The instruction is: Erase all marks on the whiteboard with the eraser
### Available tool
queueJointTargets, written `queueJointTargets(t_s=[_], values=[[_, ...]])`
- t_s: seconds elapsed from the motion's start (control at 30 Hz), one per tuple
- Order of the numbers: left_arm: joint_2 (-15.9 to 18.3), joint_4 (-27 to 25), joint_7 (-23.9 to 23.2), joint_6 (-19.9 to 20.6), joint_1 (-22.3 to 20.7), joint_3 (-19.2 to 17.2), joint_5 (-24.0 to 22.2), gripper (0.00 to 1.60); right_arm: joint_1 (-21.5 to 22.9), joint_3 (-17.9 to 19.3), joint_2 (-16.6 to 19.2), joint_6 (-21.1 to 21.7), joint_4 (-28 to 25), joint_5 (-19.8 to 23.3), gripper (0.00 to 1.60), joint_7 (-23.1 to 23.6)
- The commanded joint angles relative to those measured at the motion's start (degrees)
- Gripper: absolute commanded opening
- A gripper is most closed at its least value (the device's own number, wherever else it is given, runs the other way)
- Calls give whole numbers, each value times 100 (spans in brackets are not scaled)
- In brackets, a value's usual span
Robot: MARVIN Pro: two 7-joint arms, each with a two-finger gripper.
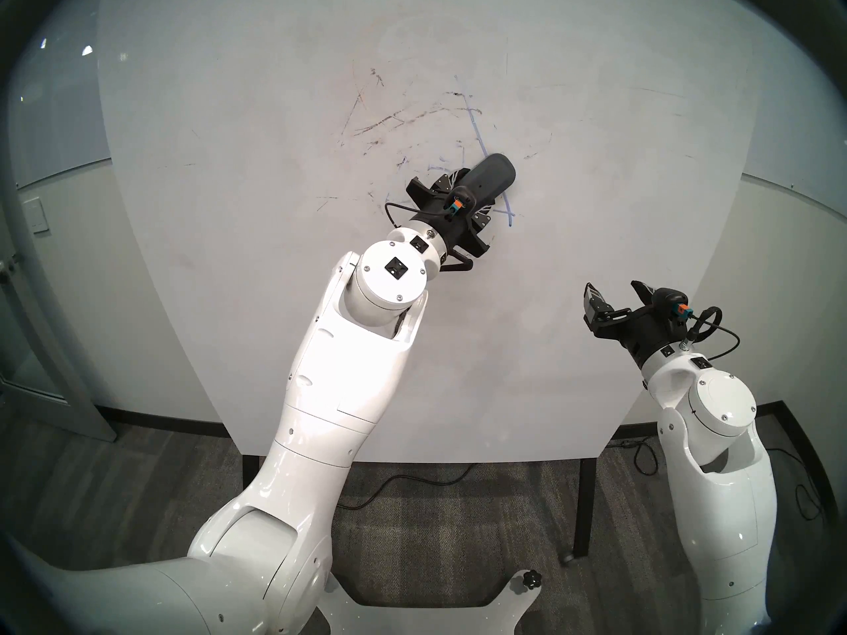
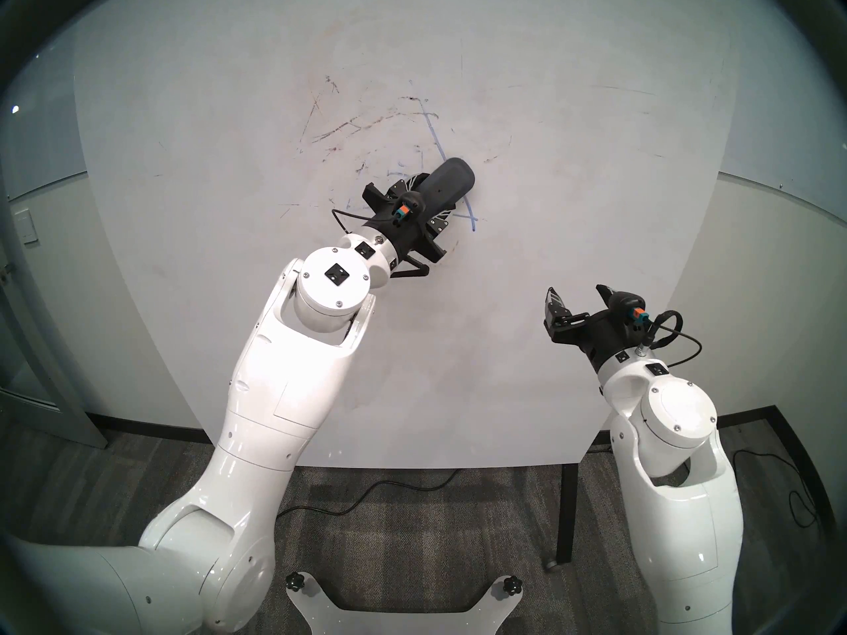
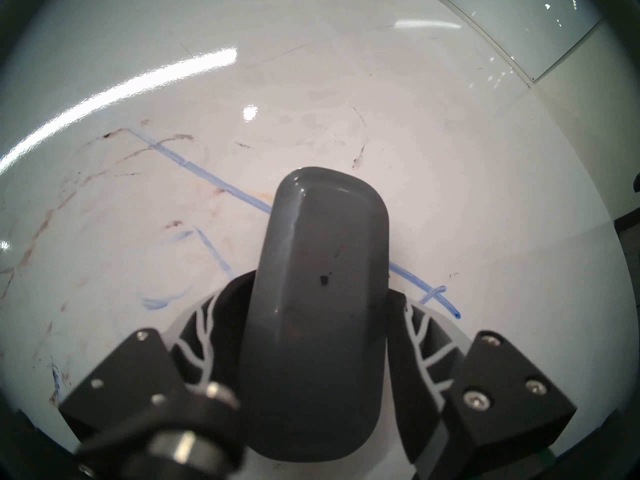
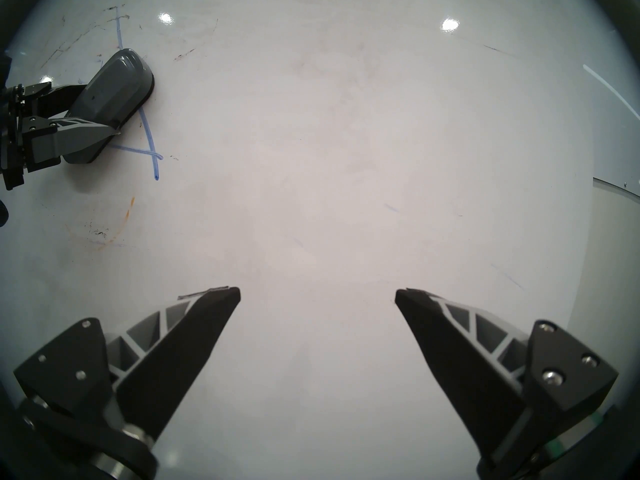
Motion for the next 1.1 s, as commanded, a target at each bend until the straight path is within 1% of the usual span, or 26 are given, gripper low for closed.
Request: queueJointTargets(t_s=[0.0, 0.23, 0.4, 0.57, 0.63, 0.67, 0.77, 0.97, 1.0, 1.07], values=[[-63, 214, 97, 65, -170, -123, -5, 0, 43, -4, 8, -20, -127, 1, 160, 9], [-157, 160, 157, 104, -332, -212, -24, 0, 44, -4, 8, -22, -124, 1, 160, 10], [-232, 203, 212, 91, -554, -375, -50, 0, 46, -5, 8, -24, -117, 2, 160, 11], [-264, 157, 186, 71, -686, -482, -73, 0, 48, -6, 8, -25, -112, 2, 160, 11], [-283, 133, 174, 65, -676, -512, -66, 0, 48, -6, 8, -25, -112, 2, 160, 11], [-283, 155, 159, 66, -756, -550, -86, 0, 49, -6, 8, -26, -109, 2, 160, 11], [-334, 71, 135, 52, -690, -620, -66, 0, 50, -6, 8, -26, -108, 2, 160, 11], [-393, 42, 22, 62, -806, -768, -74, 0, 52, -6, 8, -27, -102, 2, 160, 11], [-440, -50, 11, 44, -708, -810, -49, 0, 52, -6, 8, -27, -101, 2, 160, 11], [-456, -66, -27, 41, -754, -841, -45, 0, 52, -6, 8, -27, -100, 2, 160, 11]])
